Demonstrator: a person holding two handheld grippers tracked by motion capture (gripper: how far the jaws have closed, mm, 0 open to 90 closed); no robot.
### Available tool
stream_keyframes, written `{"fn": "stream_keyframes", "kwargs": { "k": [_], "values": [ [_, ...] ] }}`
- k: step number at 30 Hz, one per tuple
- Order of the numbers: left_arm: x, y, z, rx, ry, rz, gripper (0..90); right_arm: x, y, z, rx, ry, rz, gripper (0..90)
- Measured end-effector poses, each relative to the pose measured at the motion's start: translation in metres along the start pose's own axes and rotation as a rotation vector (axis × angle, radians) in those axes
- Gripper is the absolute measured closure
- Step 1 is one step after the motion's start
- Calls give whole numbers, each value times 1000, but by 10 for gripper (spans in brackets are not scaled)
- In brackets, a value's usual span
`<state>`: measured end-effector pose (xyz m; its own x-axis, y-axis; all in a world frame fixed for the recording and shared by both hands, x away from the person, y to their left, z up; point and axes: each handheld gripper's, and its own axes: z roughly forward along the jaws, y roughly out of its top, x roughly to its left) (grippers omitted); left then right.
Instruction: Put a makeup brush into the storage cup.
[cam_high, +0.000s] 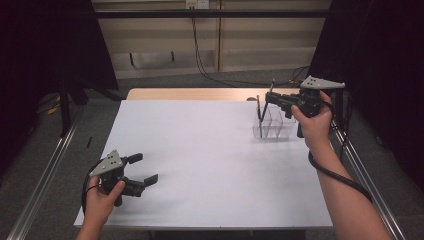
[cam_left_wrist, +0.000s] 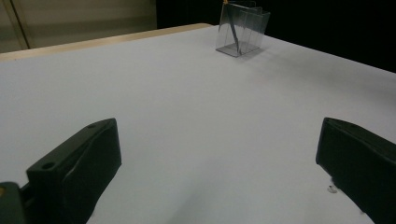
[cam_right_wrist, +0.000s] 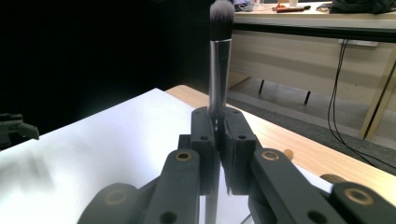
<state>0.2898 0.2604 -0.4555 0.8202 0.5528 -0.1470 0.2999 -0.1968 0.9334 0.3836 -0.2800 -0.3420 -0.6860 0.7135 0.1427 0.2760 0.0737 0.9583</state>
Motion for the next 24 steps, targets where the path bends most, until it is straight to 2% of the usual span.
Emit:
{"fn": "stream_keyframes", "kwargs": {
  "k": [9,13,24],
  "values": [
    [0,0,0,0,1,5,1,-6,5,-1,-3,-41,-6,850],
    [0,0,0,-2,-1,2,0,-10,3,2,-1,-71,-5,850],
    [-1,0,0,1,6,6,0,-15,-2,11,13,-108,9,849]
  ]
}}
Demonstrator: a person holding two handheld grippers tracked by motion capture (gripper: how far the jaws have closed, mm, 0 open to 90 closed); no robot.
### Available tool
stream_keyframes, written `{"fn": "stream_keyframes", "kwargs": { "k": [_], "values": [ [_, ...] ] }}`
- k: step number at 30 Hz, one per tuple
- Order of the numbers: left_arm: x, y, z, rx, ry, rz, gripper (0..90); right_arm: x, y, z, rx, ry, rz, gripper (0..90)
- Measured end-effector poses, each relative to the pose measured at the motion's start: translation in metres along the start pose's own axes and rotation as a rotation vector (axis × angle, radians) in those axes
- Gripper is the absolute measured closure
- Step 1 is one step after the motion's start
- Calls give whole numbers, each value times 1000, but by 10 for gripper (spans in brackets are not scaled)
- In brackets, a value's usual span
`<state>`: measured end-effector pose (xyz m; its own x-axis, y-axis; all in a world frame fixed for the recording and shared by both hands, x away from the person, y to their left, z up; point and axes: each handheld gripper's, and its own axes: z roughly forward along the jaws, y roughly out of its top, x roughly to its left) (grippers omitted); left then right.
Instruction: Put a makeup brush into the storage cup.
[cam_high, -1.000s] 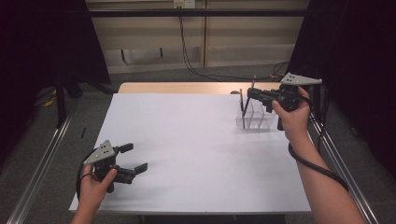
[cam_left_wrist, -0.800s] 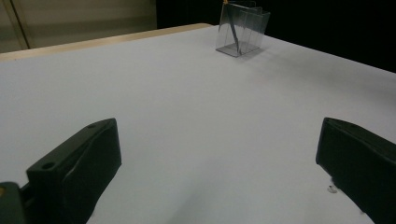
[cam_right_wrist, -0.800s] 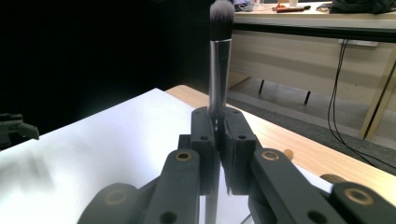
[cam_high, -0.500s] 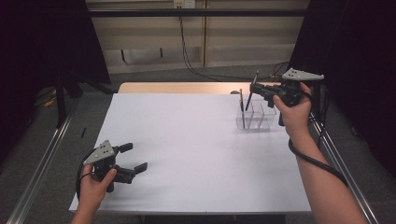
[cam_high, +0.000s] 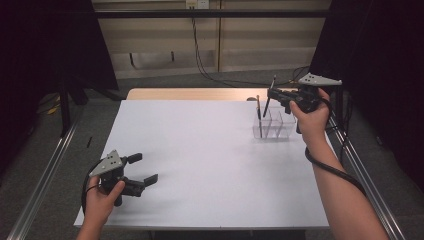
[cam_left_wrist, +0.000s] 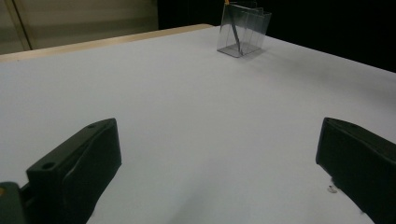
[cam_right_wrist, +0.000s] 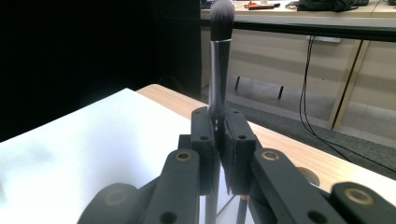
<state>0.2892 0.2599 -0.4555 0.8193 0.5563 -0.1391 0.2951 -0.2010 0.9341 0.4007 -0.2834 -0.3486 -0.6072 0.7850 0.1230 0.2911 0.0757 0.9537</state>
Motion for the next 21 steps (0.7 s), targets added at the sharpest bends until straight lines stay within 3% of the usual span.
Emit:
{"fn": "stream_keyframes", "kwargs": {
  "k": [21],
  "values": [
    [-3,2,-1,-2,11,40,0,-6,-3,11,14,-40,6,849]
  ]
}}
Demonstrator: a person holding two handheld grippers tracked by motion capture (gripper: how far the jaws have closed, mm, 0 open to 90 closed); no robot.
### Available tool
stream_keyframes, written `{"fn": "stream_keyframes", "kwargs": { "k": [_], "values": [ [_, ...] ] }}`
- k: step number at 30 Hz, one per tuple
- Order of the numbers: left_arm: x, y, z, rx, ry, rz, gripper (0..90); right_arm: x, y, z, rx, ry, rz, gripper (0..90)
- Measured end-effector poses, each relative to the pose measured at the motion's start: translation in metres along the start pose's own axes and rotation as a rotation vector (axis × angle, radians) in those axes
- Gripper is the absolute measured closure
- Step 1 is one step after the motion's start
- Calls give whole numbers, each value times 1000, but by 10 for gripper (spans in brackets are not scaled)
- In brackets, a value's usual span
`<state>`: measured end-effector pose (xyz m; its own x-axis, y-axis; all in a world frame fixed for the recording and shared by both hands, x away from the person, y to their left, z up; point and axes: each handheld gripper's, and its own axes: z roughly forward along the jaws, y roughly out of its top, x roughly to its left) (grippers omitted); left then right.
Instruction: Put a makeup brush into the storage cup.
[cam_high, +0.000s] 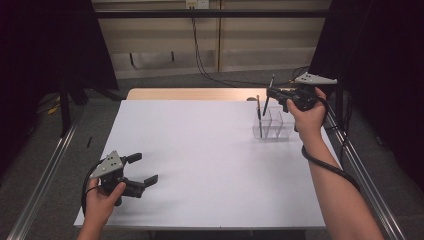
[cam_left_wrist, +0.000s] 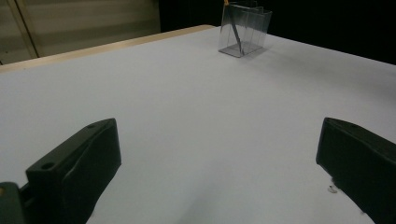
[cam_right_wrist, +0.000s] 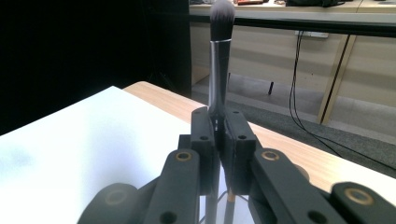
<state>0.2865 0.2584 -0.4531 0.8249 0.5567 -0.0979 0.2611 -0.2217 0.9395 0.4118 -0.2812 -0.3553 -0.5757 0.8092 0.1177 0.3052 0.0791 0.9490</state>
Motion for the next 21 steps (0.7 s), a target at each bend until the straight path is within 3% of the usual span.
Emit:
{"fn": "stream_keyframes", "kwargs": {
  "k": [21],
  "values": [
    [-2,1,1,0,-18,13,0,3,-9,7,24,7,-9,849]
  ]
}}
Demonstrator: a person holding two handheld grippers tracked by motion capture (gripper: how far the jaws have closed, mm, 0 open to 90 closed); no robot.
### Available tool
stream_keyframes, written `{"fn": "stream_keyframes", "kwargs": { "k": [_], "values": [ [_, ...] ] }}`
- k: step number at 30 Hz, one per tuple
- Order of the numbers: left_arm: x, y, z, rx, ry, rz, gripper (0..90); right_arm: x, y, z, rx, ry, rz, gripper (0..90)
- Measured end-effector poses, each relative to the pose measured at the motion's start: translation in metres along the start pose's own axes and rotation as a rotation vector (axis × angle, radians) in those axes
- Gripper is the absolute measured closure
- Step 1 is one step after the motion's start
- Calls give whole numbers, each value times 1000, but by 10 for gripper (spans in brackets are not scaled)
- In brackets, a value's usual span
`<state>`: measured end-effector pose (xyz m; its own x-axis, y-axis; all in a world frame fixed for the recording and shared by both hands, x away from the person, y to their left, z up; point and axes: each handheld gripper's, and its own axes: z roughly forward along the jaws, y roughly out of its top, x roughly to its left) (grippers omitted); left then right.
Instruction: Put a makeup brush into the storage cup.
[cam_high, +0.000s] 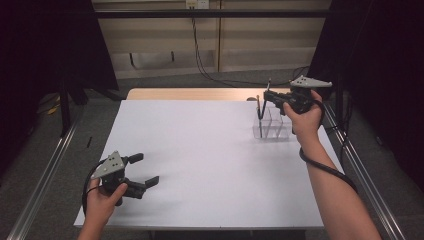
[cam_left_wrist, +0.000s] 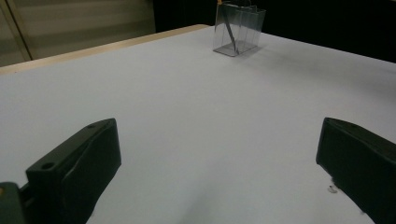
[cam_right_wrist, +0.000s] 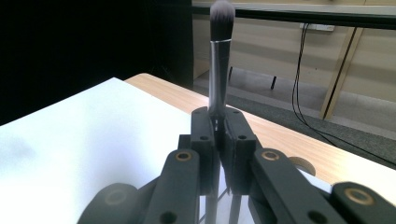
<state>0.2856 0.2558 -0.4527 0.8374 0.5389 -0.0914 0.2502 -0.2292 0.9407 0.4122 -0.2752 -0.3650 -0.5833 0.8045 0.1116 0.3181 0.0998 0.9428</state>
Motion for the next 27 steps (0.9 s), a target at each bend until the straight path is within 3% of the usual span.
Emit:
{"fn": "stream_keyframes", "kwargs": {
  "k": [27],
  "values": [
    [-1,0,0,3,-13,2,0,0,-13,8,20,1,10,848]
  ]
}}
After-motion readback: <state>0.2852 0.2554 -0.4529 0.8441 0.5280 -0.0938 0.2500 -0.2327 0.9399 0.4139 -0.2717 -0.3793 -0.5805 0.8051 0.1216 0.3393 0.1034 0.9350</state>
